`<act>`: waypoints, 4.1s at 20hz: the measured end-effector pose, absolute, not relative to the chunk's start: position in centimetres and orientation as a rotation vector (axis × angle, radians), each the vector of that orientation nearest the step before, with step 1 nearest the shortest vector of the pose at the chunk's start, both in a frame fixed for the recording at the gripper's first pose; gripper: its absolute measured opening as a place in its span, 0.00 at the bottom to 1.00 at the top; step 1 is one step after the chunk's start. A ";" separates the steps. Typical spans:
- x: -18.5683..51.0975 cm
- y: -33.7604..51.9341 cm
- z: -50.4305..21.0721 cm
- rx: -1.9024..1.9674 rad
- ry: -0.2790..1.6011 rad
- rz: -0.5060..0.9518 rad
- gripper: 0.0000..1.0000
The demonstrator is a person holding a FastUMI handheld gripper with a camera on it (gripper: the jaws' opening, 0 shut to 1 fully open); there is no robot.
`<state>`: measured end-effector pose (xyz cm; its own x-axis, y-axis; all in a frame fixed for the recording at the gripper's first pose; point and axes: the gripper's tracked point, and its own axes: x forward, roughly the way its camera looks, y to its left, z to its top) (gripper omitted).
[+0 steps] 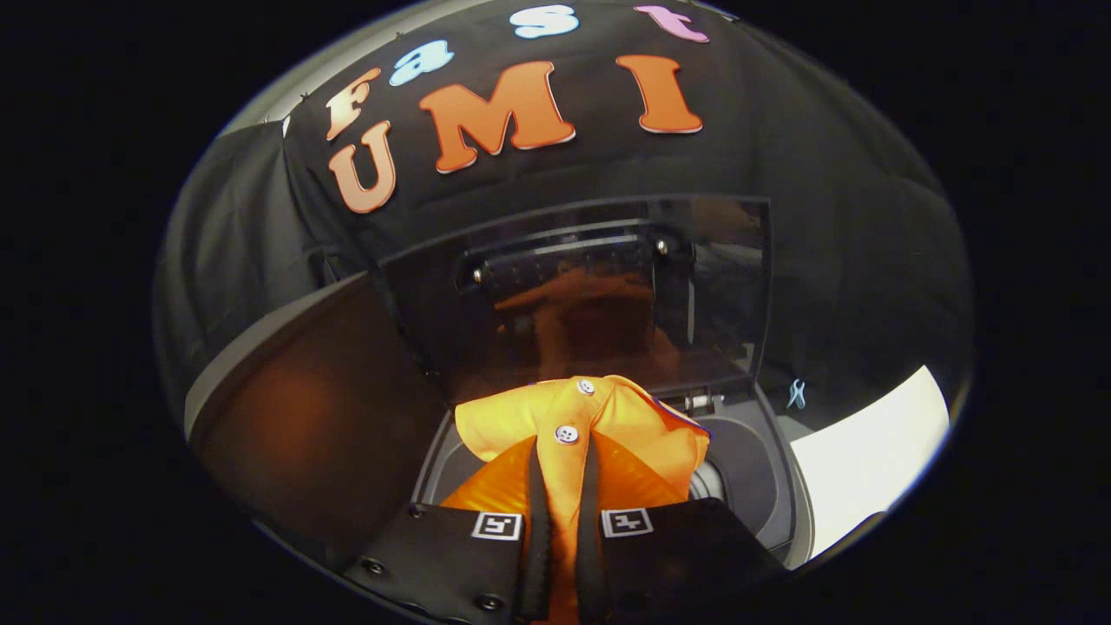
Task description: Put the clothes into the washing machine and then close the washing machine lid.
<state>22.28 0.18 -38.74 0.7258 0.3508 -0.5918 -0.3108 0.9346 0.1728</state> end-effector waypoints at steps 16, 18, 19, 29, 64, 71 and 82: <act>21.9 -1.6 -56.5 0.003 1.175 0.248 0.21; 22.1 -2.0 -57.0 -0.014 1.177 0.220 0.27; 22.5 -2.0 -56.8 -0.018 1.162 0.212 0.36; 22.2 -2.2 -54.3 -0.029 1.077 0.222 0.99; 46.0 9.7 -19.5 -0.093 0.406 0.310 0.98; 46.5 9.7 -26.2 -0.216 0.547 0.294 0.99; 42.3 9.1 -27.1 -0.123 0.549 0.323 1.00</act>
<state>42.35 9.09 -27.05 0.8041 0.2685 -0.5304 -0.3336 0.9423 -0.0288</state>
